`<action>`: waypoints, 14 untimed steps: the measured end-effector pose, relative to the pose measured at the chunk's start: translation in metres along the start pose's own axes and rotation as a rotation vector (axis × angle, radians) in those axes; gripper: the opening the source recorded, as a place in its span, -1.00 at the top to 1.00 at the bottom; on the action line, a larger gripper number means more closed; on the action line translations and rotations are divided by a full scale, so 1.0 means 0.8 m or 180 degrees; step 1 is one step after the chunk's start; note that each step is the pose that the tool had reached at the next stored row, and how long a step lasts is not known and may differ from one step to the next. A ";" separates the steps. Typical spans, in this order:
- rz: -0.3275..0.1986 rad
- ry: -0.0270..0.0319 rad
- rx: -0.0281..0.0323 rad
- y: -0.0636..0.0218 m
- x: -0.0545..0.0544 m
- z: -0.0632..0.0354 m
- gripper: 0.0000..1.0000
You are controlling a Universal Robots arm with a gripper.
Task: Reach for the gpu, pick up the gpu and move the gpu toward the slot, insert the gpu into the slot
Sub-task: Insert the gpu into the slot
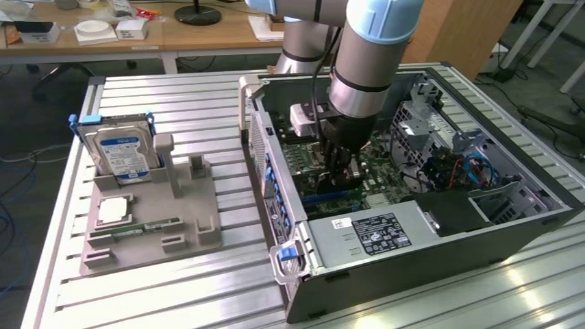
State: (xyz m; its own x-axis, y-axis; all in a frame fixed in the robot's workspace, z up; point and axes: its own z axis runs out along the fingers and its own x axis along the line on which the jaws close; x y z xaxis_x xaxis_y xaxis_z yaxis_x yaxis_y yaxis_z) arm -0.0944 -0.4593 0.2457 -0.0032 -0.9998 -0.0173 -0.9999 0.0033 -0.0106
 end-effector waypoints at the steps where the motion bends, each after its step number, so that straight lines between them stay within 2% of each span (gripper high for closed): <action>1: 0.0000 0.0000 0.0000 0.000 0.000 0.000 0.47; 14: 0.0000 0.0000 0.0000 0.000 0.000 0.006 0.47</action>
State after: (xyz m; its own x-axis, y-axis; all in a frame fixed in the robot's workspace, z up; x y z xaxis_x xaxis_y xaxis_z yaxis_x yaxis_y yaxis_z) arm -0.0946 -0.4594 0.2406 -0.0031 -0.9998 -0.0173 -0.9999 0.0033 -0.0106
